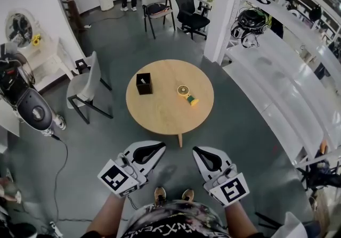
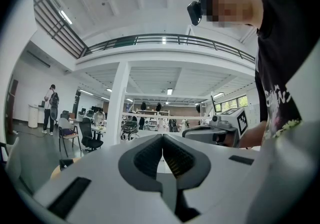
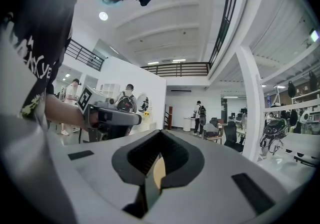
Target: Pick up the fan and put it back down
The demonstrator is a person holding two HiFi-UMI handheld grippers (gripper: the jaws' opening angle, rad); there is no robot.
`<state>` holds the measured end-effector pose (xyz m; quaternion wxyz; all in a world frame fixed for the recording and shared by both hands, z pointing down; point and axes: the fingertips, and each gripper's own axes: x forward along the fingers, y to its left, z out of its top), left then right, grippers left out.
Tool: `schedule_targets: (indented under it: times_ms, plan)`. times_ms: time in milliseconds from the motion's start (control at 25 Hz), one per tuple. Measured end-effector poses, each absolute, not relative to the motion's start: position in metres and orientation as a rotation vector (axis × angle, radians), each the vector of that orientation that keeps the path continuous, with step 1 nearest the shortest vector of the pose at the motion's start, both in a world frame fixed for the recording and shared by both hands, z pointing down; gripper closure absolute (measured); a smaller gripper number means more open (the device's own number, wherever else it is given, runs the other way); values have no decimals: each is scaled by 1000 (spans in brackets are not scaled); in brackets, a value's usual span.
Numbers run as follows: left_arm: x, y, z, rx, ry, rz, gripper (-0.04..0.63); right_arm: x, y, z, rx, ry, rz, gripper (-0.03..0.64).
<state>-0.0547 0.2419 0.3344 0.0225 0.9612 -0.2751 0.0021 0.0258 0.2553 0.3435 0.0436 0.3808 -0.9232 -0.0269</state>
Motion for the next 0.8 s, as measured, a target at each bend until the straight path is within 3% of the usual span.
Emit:
schedule_targets:
  times_ms: [640,800]
  plan:
    - [-55,245,335,2976,-850,8,577,28,260,349,1156,-2810,-7,602]
    - [-52,247,333,2976,-845,14,577,26,264,348,1132,-2813,-8,562]
